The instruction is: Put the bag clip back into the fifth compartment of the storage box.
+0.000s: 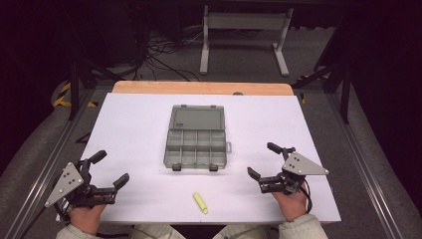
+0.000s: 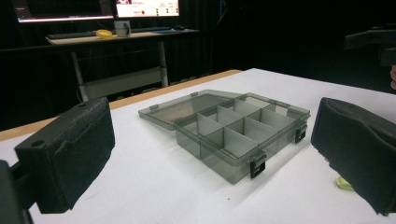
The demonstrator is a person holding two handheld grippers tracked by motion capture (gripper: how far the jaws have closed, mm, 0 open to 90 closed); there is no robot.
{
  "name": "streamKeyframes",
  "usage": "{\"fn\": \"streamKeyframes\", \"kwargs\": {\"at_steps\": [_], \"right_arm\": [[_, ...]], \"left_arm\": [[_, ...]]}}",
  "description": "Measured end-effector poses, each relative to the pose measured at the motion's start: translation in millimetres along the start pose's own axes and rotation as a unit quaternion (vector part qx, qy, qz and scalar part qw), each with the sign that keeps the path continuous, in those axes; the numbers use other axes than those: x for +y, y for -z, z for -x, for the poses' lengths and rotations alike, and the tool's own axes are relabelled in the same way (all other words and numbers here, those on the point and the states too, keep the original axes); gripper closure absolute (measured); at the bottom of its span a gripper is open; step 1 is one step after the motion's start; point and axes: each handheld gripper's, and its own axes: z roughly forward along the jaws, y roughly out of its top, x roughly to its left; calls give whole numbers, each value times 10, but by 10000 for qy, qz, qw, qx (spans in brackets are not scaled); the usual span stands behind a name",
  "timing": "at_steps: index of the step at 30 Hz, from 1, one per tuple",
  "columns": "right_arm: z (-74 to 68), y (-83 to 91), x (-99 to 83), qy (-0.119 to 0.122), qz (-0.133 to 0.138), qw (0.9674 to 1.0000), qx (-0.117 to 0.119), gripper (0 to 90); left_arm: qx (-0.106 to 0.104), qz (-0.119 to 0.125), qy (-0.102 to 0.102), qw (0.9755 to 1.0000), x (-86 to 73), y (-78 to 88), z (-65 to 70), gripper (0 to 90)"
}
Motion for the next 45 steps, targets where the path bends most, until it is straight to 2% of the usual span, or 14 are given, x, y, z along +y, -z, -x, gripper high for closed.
{"fn": "streamKeyframes", "kwargs": {"at_steps": [14, 30, 37, 45], "right_arm": [[-2, -22, -13, -40, -93, 9999, 27, 17], [4, -20, -14, -80, -71, 9999, 61, 17], [6, -20, -13, -79, -85, 9999, 77, 17], [6, -23, -13, -96, -83, 9999, 94, 17]], "left_arm": [[-29, -60, 24, 10000, 3, 1, -11, 2], [-79, -96, 41, 9999, 28, -43, 9, 4], [-176, -105, 35, 9998, 72, -92, 40, 4], [-413, -111, 44, 9991, 170, -218, 101, 4]]}}
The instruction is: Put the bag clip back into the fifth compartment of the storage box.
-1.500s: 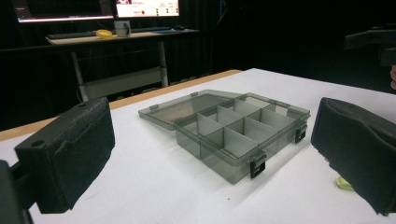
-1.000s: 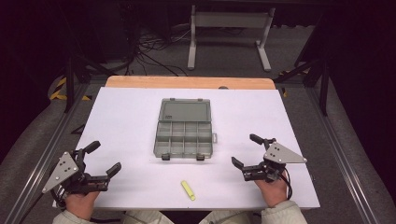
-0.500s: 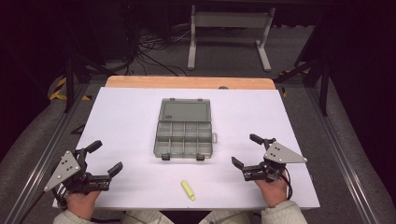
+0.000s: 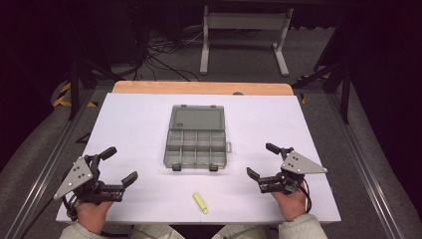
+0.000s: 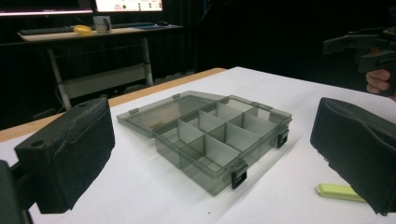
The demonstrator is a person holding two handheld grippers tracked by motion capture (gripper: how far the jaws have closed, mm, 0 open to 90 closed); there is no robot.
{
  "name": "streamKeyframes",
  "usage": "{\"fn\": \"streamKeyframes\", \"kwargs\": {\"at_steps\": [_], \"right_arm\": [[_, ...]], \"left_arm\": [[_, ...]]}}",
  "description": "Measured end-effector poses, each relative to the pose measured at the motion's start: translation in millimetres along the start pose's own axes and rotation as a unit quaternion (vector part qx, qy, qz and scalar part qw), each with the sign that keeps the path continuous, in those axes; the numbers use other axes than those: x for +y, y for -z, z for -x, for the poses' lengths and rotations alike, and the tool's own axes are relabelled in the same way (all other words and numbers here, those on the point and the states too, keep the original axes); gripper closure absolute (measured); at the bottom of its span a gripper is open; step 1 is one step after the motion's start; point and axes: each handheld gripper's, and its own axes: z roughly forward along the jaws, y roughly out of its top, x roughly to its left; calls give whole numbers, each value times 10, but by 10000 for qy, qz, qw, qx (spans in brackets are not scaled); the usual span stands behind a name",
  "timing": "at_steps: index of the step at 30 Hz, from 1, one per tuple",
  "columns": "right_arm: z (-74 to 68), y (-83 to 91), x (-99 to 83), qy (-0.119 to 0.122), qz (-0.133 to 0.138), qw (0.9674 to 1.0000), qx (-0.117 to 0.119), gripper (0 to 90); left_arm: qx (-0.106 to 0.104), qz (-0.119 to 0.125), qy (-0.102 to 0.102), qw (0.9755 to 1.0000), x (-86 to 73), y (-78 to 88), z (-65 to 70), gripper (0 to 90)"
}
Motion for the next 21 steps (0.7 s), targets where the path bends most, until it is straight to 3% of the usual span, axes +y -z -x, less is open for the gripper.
{"fn": "streamKeyframes", "kwargs": {"at_steps": [11, 21], "right_arm": [[5, 6, 2, 2, -6, 10000, 8, 17], [5, 1, 1, 8, -18, 10000, 25, 18]], "left_arm": [[-424, 13, -50, 9991, 179, -273, 116, 4], [-590, 34, -41, 9982, 213, -405, 174, 5]]}}
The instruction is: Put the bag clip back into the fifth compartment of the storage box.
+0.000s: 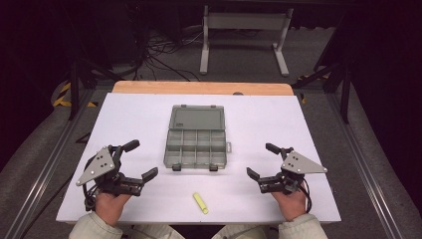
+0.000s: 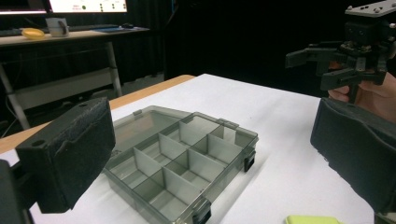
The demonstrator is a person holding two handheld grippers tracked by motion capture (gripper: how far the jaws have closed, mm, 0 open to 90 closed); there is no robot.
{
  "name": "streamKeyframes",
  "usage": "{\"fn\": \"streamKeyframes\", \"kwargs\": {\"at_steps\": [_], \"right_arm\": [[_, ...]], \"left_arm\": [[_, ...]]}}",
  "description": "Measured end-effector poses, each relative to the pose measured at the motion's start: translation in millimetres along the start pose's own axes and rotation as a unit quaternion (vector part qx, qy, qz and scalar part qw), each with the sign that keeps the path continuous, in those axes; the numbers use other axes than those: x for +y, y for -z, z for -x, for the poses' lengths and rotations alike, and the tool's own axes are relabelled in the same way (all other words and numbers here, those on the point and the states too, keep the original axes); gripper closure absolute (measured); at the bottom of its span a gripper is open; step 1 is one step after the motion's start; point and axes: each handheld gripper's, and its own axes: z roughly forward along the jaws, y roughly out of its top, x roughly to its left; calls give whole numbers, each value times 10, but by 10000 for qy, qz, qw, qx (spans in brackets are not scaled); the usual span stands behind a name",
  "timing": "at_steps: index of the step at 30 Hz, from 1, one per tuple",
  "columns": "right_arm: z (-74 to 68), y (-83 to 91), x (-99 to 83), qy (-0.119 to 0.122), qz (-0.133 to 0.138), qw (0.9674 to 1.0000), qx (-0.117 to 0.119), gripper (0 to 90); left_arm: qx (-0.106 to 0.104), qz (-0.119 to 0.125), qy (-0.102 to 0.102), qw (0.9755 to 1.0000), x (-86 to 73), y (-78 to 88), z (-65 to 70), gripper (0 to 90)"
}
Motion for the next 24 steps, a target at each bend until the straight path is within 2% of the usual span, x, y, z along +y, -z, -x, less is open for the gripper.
{"fn": "streamKeyframes", "kwargs": {"at_steps": [8, 24], "right_arm": [[-2, 5, 3, -1, 18, 10000, 3, 18], [-1, 4, 3, -5, 24, 10000, 17, 18]], "left_arm": [[-214, -95, -55, 9997, 42, -165, 48, 5], [-556, -81, -106, 9984, 111, -456, 167, 8]]}}
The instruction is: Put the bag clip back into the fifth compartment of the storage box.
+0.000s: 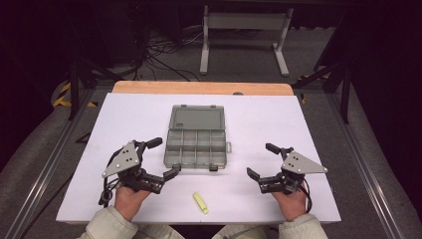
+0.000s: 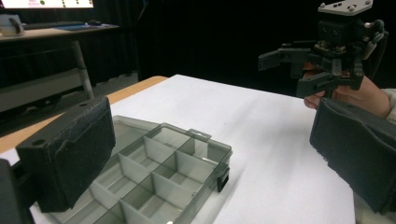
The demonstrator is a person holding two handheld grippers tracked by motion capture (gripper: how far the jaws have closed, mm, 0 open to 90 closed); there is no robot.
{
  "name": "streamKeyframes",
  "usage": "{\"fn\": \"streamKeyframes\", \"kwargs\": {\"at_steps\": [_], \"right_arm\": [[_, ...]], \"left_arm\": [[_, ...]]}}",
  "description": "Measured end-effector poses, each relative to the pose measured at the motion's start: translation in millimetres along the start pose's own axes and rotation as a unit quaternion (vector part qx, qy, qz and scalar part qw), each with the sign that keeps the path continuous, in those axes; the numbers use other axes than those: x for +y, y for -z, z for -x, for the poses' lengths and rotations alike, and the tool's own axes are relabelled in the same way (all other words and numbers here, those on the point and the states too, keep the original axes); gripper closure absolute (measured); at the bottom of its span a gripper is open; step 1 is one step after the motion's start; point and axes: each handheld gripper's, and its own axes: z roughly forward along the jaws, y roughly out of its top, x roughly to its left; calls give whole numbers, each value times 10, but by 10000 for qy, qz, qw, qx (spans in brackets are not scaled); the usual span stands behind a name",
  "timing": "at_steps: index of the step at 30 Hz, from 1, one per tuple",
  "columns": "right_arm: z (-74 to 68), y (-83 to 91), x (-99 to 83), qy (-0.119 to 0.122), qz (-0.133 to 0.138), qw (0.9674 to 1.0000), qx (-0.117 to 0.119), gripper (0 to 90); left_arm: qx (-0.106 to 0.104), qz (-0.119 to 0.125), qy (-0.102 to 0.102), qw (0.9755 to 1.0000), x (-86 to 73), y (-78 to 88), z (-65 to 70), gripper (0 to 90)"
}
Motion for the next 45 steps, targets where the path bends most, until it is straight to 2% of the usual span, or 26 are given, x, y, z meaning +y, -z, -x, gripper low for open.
{"fn": "streamKeyframes", "kwargs": {"at_steps": [3, 5, 11, 24, 29, 32, 37, 40, 42, 43, 44, 45], "right_arm": [[4, 1, -1, -10, 12, 10000, 5, 18], [5, 4, 0, -13, 12, 10000, 8, 18], [5, 5, -1, -15, 10, 10000, 3, 18], [10, 5, -2, -23, 7, 10000, 26, 19], [12, 3, -3, -30, -9, 10000, 29, 19], [11, 3, -3, -28, -15, 10000, 23, 20], [10, 13, 0, -25, -13, 10000, 10, 20], [10, 16, -2, -29, -21, 10000, 5, 20], [11, 22, -3, -14, -29, 10000, -2, 21], [12, 28, -4, -15, -34, 10000, -12, 21], [12, 32, -5, -37, -8, 10000, -18, 21], [14, 38, -4, -46, 3, 10000, -16, 21]], "left_arm": [[-92, -84, -55, 9999, 19, -67, 24, 8], [-136, -43, -40, 9999, 25, -109, 42, 8], [-235, -127, -68, 9996, 42, -172, 58, 8], [-501, -96, -70, 9987, 78, -386, 133, 16], [-629, -178, -34, 9979, 71, -412, 121, 55], [-811, -285, -6, 9963, 67, -414, 121, 168], [-1183, -647, -125, 9908, 81, -426, 142, 555], [-1383, -870, -259, 9862, 100, -434, 162, 755], [-1493, -1012, -328, 9831, 115, -447, 175, 851], [-1536, -1075, -355, 9816, 122, -454, 186, 884], [-1626, -1211, -403, 9784, 138, -468, 188, 898], [-1630, -1344, -411, 9766, 145, -486, 199, 899]]}}
